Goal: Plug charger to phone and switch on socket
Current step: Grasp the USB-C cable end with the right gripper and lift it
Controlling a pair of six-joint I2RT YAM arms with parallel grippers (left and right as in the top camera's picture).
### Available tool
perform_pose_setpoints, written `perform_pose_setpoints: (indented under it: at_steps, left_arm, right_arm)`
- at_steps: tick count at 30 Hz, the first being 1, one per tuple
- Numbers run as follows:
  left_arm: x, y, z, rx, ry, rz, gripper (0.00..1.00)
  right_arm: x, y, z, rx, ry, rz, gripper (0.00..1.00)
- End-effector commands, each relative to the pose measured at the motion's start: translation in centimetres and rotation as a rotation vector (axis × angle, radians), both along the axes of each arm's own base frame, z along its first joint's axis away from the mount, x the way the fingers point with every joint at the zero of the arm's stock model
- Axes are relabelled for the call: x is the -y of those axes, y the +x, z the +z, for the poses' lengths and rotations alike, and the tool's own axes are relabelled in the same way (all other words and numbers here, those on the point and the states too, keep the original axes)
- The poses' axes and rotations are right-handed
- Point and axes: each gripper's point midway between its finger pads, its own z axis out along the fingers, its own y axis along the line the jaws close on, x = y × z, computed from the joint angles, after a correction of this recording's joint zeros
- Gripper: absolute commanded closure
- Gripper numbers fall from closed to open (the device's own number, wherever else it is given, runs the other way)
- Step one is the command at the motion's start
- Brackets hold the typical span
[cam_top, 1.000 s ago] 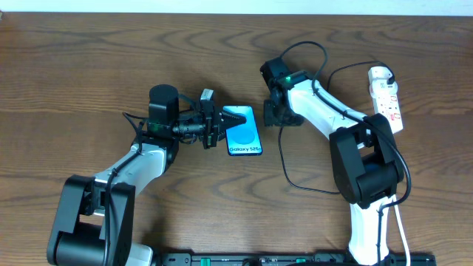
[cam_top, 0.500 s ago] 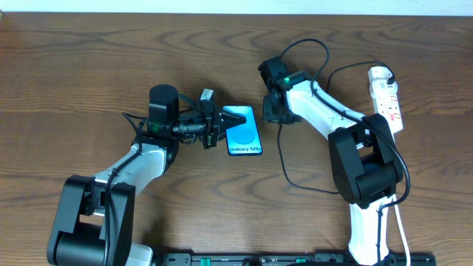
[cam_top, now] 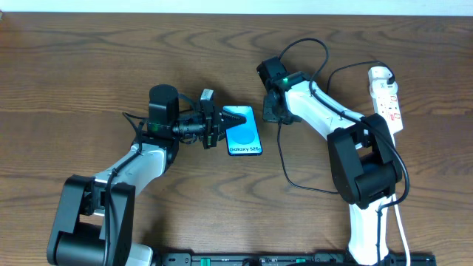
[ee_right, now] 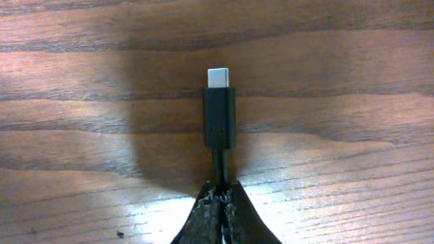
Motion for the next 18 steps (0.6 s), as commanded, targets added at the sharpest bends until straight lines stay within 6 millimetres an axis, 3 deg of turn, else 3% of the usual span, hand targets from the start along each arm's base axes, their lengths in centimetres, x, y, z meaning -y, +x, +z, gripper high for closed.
perform_pose_setpoints:
  at_steps: [1,5,10,14,18]
  left_arm:
    - [0.2,0.3,1.3,0.053,-0.015,-0.023,0.93]
    - [0.1,0.5,1.3,0.057,-0.01,-0.012,0.93]
    - [-0.3,1.5,1.0,0.08,0.012,0.043,0.93]
    - [-0.4,2.7,2.3,0.194,0.005,0.082,0.93]
    - [-0.8,4.2,3.4,0.28,0.008,0.154,0.93]
  right_arm:
    - [1.8,-3.1,-3.7,-0.155,-0.048,-0.013,0.99]
    - [0.5,-2.7,0.0,-0.151,0.111,0.052,0.99]
    - [0.4,-2.8,7.5,-0.091,0.32,0.132,0.99]
    - [1.4,-4.8,13.4,-0.051,0.429,0.194,0.99]
    - [2.3,-7.8,17.1,-0.036,0.434,0.246,0.99]
